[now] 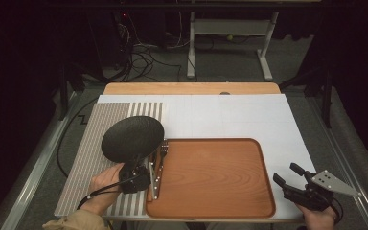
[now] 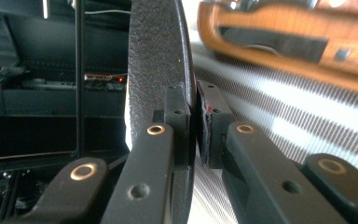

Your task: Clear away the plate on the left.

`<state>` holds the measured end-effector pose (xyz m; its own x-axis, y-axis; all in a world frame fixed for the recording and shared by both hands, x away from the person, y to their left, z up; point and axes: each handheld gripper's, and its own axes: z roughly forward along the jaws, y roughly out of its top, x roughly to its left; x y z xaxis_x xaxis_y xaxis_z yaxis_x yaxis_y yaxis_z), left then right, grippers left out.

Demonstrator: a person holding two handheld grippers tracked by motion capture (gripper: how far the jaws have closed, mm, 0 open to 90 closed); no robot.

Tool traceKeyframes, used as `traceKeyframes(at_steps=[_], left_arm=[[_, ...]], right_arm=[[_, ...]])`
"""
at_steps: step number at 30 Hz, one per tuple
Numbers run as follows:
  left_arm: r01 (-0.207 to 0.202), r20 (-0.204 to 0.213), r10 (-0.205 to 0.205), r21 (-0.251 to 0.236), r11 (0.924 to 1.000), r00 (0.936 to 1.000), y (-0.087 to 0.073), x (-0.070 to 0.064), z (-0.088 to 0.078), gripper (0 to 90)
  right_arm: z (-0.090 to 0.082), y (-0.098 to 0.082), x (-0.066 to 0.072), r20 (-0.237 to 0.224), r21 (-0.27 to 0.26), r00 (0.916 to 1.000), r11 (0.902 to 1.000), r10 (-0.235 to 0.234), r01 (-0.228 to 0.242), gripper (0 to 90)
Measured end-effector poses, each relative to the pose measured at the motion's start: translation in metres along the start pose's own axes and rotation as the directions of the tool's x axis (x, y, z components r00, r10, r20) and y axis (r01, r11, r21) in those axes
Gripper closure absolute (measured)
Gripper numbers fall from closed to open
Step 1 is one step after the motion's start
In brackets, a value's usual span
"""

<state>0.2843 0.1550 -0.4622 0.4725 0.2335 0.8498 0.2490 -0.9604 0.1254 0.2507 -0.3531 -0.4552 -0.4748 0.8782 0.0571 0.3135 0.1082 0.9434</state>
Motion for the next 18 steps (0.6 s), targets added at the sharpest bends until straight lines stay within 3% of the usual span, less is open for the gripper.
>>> traceKeyframes(at_steps=[7, 11, 18], left_arm=[[0.0, -0.012, -0.001, -0.036, 0.9994, 0.9999, 0.007, 0.006, -0.015, 80.6], [-0.027, -0.022, 0.026, -0.06, 0.9979, 0.9994, 0.016, 0.006, -0.02, 80.5], [-0.04, -0.012, 0.04, -0.099, 0.9943, 0.9991, 0.031, 0.004, -0.027, 80.6]], right_arm=[[0.0, 0.0, 0.0, -0.001, 0.001, 1.0, 1.0, 0.004, -0.004, 24.4], [0.001, 0.0, 0.0, 0.0, 0.006, 1.0, 1.0, 0.002, -0.002, 24.4], [0.001, 0.0, 0.0, 0.0, 0.005, 1.0, 1.0, -0.001, 0.001, 24.4]])
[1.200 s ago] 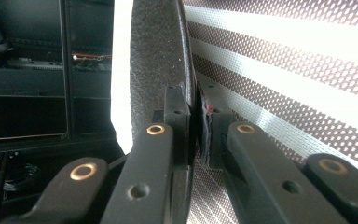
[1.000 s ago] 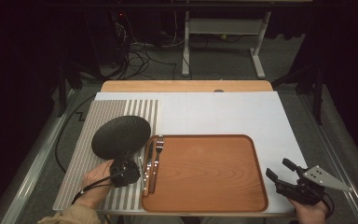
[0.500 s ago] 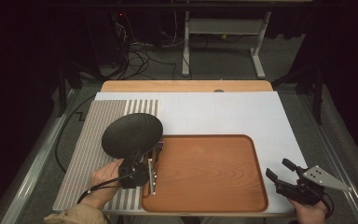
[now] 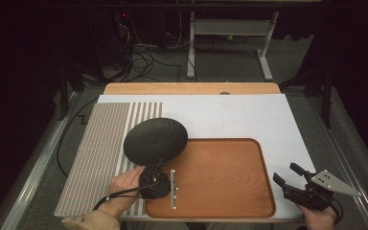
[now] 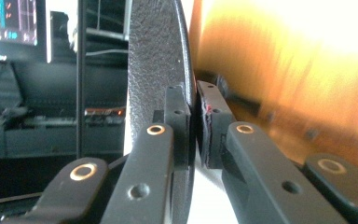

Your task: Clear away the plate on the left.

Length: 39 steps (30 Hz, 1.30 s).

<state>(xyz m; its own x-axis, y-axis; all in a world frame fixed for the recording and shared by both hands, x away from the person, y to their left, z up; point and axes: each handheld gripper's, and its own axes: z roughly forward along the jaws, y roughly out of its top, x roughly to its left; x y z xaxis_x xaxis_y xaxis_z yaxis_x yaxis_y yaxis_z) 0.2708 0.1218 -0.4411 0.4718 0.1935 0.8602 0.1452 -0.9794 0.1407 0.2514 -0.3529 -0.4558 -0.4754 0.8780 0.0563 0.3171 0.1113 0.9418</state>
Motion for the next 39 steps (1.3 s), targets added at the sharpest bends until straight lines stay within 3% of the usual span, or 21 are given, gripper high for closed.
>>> traceKeyframes(at_steps=[6, 9, 22, 34, 39], left_arm=[[-0.003, 0.009, 0.003, -0.04, 0.9992, 1.0, 0.013, 0.0, -0.009, 80.6], [-0.025, 0.002, 0.025, -0.062, 0.9978, 0.9997, 0.022, -0.004, -0.013, 80.7], [-0.075, 0.022, 0.079, -0.157, 0.9847, 0.9966, 0.061, -0.019, -0.023, 80.7], [-0.145, 0.009, 0.152, -0.253, 0.9565, 0.9884, 0.09, -0.033, -0.039, 80.6], [-0.146, 0.018, 0.157, -0.273, 0.951, 0.9875, 0.1, -0.045, -0.045, 80.5]], right_arm=[[0.0, 0.0, 0.0, 0.0, 0.001, 1.0, 1.0, -0.003, 0.003, 24.4], [0.0, 0.0, 0.0, 0.0, 0.002, 1.0, 1.0, -0.002, 0.002, 24.3], [0.0, 0.0, 0.0, 0.001, 0.002, 1.0, 1.0, 0.002, -0.002, 24.0], [0.0, -0.001, -0.002, 0.001, 0.0, 0.9999, 0.9999, 0.016, -0.016, 23.9], [0.0, 0.0, 0.001, 0.01, 0.001, 0.9999, 1.0, 0.003, -0.003, 23.9]])
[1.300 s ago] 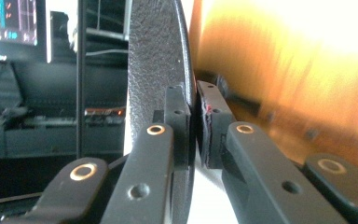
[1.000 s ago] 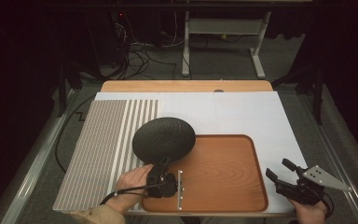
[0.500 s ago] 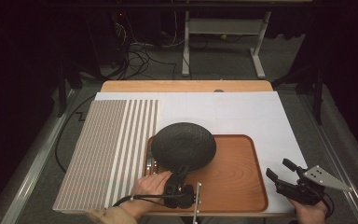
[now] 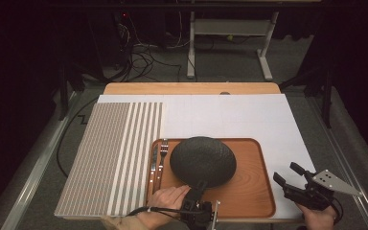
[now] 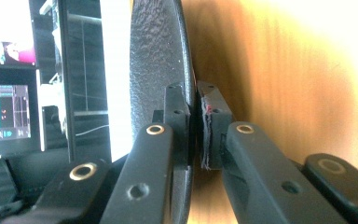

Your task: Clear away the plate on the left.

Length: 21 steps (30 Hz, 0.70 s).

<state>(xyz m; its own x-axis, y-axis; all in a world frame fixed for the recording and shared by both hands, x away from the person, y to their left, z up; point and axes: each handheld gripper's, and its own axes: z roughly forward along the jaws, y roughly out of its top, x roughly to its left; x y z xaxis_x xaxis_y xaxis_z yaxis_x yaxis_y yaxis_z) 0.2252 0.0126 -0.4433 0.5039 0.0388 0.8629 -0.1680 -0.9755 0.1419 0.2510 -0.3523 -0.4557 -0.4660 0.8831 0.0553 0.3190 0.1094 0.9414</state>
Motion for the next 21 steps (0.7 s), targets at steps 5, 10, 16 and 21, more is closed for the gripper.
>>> traceKeyframes(at_steps=[5, 10, 16, 21], left_arm=[[-0.039, 0.016, 0.04, -0.014, 0.9991, 0.9991, 0.009, -0.008, -0.001, 81.6], [-0.069, 0.034, 0.07, -0.04, 0.9968, 0.997, 0.019, -0.017, 0.003, 81.4], [-0.091, 0.024, 0.093, -0.062, 0.9939, 0.9954, 0.026, -0.03, 0.006, 78.2], [-0.09, 0.044, 0.092, -0.065, 0.9939, 0.9947, 0.027, -0.031, 0.007, 76.0]], right_arm=[[0.0, 0.0, -0.001, -0.007, 0.001, 0.9999, 0.9999, 0.011, -0.011, 23.9], [0.001, 0.0, -0.001, -0.013, -0.001, 0.9999, 1.0, 0.009, -0.009, 24.0], [0.0, 0.0, -0.002, -0.021, -0.014, 0.9996, 0.9997, 0.018, -0.018, 24.1], [0.001, 0.0, 0.0, -0.026, -0.002, 0.9996, 0.9999, 0.01, -0.01, 24.2]])
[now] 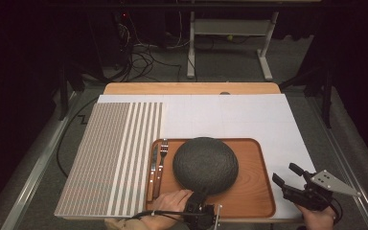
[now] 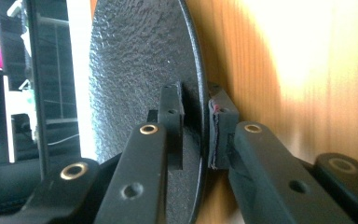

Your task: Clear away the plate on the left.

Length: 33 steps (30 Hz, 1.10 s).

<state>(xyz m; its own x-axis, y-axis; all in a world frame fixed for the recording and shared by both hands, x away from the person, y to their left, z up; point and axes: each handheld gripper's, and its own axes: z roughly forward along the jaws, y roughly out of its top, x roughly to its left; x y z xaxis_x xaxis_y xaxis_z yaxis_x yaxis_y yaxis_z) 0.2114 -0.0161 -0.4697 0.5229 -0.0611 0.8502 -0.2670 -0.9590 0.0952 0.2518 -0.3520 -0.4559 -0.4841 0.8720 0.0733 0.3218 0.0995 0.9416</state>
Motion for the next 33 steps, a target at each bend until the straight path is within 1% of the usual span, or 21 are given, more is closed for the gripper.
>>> traceKeyframes(at_steps=[1, 2, 4, 6, 9, 10, 11, 13, 15, 18, 22, 23, 25, 26, 30, 33], left_arm=[[0.008, 0.013, -0.008, 0.0, 1.0, 0.9999, -0.001, 0.0, 0.0, 76.0], [-0.002, 0.016, 0.002, 0.0, 1.0, 0.9999, -0.001, -0.001, 0.001, 75.9], [0.005, 0.014, -0.005, -0.006, 1.0, 0.9999, 0.0, -0.002, 0.002, 75.0], [0.008, 0.018, -0.008, -0.001, 1.0, 0.9998, 0.0, -0.002, 0.002, 74.8], [-0.012, 0.042, 0.012, 0.001, 0.9999, 0.9991, 0.002, -0.006, 0.005, 66.6], [-0.012, 0.06, 0.012, 0.004, 0.9999, 0.9981, 0.002, -0.006, 0.006, 65.2], [0.0, 0.07, 0.0, 0.002, 1.0, 0.9975, 0.002, -0.007, 0.008, 63.0], [0.022, 0.078, -0.022, -0.002, 0.9998, 0.9968, 0.0, -0.007, 0.008, 59.0], [0.025, 0.087, -0.025, -0.001, 0.9997, 0.9959, 0.0, -0.005, 0.007, 55.1], [0.016, 0.096, -0.016, 0.006, 0.9999, 0.9953, -0.001, -0.005, 0.007, 52.3], [0.02, 0.097, -0.02, -0.001, 0.9998, 0.9951, -0.003, -0.003, 0.005, 48.8], [0.034, 0.102, -0.033, -0.007, 0.9994, 0.9942, -0.004, -0.002, 0.004, 48.8], [0.039, 0.104, -0.039, 0.002, 0.9992, 0.9938, -0.007, 0.0, 0.001, 48.2], [0.047, 0.103, -0.047, 0.002, 0.9989, 0.9936, -0.01, 0.0, 0.0, 46.2], [0.073, 0.097, -0.074, 0.013, 0.9972, 0.9925, -0.018, 0.002, -0.004, 46.2], [0.077, 0.09, -0.079, 0.017, 0.9968, 0.9928, -0.024, 0.001, -0.009, 46.2]], right_arm=[[0.0, 0.0, 0.0, 0.003, -0.001, 1.0, 1.0, 0.0, 0.0, 24.2], [0.0, 0.0, 0.0, 0.004, -0.002, 1.0, 1.0, 0.0, 0.0, 24.2], [0.0, 0.0, 0.0, 0.004, 0.005, 1.0, 1.0, -0.002, 0.002, 24.2], [0.0, 0.0, 0.001, 0.004, 0.004, 1.0, 1.0, -0.006, 0.006, 24.2], [-0.001, 0.0, 0.001, 0.004, 0.002, 1.0, 1.0, -0.009, 0.009, 24.2], [0.0, 0.0, 0.001, 0.004, 0.0, 0.9999, 0.9999, -0.01, 0.01, 24.2], [-0.001, 0.0, 0.002, 0.004, 0.0, 0.9999, 0.9999, -0.011, 0.011, 24.2], [0.0, 0.0, 0.001, 0.003, 0.002, 1.0, 1.0, -0.009, 0.009, 24.2], [0.0, 0.0, 0.0, 0.004, 0.005, 1.0, 1.0, -0.008, 0.008, 24.2], [0.0, 0.0, 0.001, 0.003, 0.008, 1.0, 0.9999, -0.009, 0.009, 24.2], [-0.001, 0.0, 0.001, 0.007, 0.003, 0.9999, 1.0, -0.009, 0.009, 24.2], [-0.001, 0.0, 0.001, 0.007, 0.005, 0.9999, 0.9999, -0.01, 0.01, 24.2], [0.0, 0.0, 0.001, 0.004, 0.008, 0.9999, 0.9999, -0.012, 0.012, 24.2], [0.0, -0.001, 0.001, 0.003, 0.008, 0.9999, 0.9999, -0.011, 0.011, 24.2], [-0.002, -0.001, 0.0, 0.002, 0.003, 1.0, 1.0, -0.007, 0.007, 24.2], [-0.002, -0.001, 0.0, 0.002, 0.002, 1.0, 1.0, -0.007, 0.007, 24.2]])
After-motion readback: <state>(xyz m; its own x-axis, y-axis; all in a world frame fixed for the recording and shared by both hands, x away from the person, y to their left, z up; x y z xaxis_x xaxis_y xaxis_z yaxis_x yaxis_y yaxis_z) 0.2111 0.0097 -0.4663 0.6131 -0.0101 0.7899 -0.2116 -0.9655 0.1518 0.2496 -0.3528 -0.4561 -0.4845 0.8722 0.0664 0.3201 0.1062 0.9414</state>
